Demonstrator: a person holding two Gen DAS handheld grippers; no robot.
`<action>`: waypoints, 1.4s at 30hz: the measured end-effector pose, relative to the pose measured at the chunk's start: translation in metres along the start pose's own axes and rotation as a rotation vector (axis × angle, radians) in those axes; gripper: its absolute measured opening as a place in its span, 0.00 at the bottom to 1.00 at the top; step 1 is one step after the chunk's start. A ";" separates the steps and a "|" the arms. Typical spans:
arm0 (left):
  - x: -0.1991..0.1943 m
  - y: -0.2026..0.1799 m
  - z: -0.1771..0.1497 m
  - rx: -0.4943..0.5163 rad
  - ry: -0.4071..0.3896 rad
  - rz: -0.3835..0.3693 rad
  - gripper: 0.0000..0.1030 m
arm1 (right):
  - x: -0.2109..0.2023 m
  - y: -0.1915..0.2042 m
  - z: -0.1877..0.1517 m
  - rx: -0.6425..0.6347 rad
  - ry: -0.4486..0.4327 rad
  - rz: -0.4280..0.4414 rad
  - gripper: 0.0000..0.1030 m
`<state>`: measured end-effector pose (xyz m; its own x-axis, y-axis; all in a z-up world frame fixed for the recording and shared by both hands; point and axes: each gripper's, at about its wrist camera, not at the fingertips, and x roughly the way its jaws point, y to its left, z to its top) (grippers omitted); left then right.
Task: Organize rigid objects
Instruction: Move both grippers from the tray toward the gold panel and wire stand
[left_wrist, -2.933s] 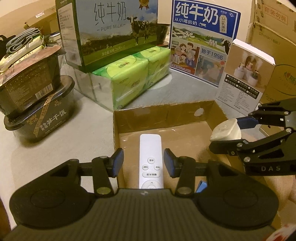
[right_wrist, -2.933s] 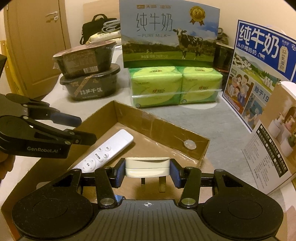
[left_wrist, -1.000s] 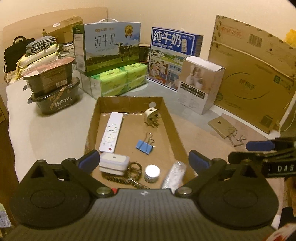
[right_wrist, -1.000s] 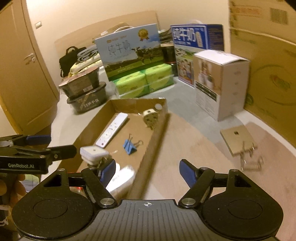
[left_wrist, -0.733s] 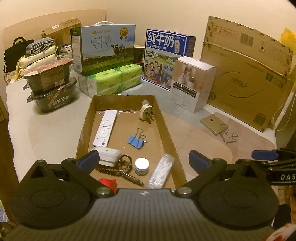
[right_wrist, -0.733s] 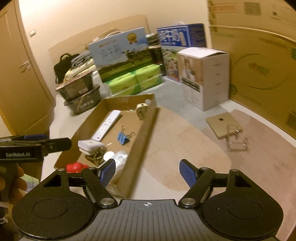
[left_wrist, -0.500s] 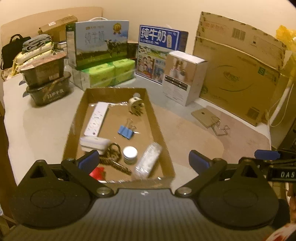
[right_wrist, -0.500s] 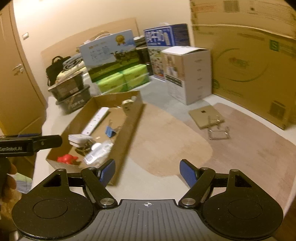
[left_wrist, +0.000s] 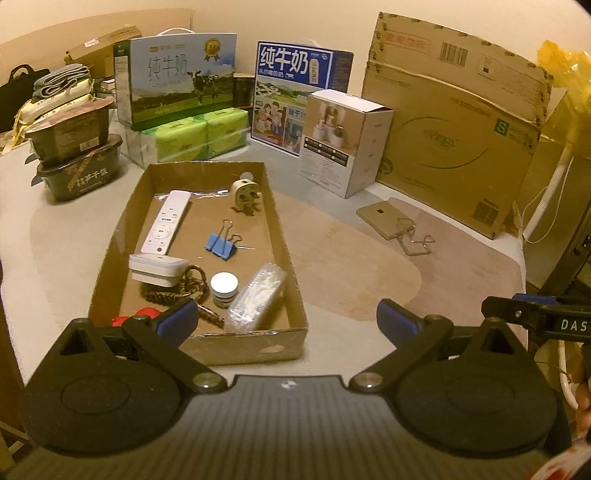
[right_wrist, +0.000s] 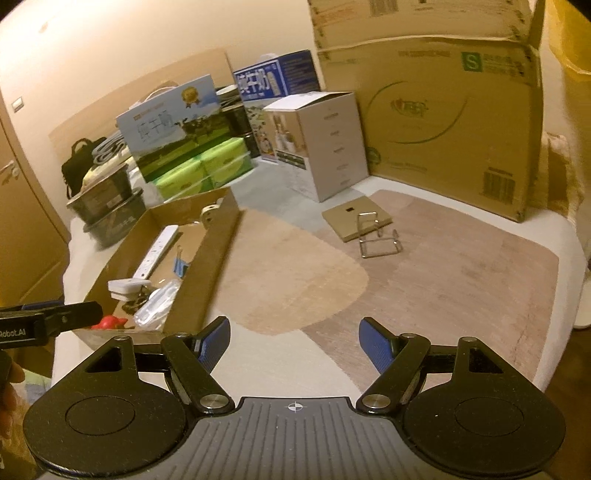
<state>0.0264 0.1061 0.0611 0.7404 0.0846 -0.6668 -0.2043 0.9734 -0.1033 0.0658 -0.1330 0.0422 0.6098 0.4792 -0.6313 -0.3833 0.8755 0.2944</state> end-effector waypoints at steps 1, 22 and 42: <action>0.001 -0.002 0.000 0.002 0.001 -0.003 0.99 | -0.001 -0.002 0.000 0.003 -0.001 -0.004 0.74; 0.042 -0.040 0.004 0.053 0.037 -0.080 0.98 | 0.005 -0.047 0.000 0.056 -0.002 -0.083 0.74; 0.095 -0.061 0.027 0.091 0.042 -0.107 0.98 | 0.042 -0.075 0.018 0.017 -0.021 -0.106 0.74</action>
<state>0.1265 0.0600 0.0235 0.7268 -0.0276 -0.6863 -0.0653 0.9919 -0.1090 0.1325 -0.1774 0.0070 0.6609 0.3846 -0.6444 -0.3039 0.9223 0.2387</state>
